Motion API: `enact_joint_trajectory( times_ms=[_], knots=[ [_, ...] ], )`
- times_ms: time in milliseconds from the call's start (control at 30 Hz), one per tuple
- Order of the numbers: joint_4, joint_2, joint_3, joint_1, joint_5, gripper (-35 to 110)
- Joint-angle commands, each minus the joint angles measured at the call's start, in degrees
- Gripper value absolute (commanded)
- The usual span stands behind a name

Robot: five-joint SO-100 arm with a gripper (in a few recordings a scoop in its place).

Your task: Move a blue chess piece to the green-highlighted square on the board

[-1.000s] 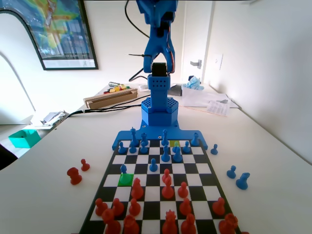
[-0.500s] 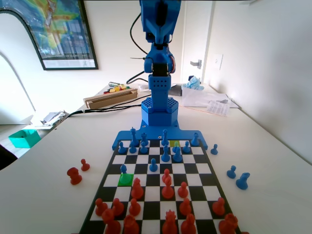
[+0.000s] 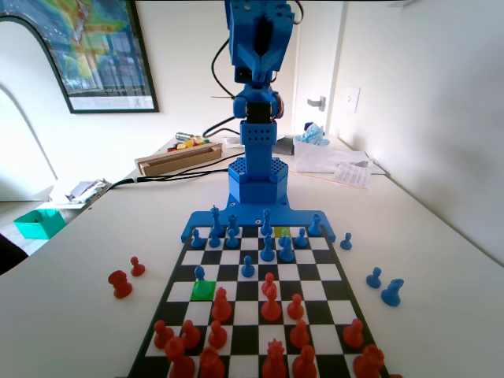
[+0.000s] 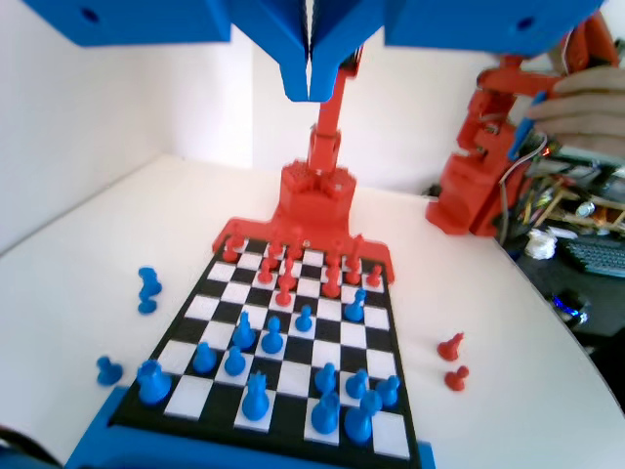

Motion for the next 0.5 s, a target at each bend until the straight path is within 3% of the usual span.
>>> enact_joint_trajectory(
  times_ms=[0, 467],
  knots=[
    [-1.05, 0.88, 0.44, -0.26, -0.35, 1],
    [-0.97, 0.88, 0.44, 0.00, 0.00, 1]
  ],
)
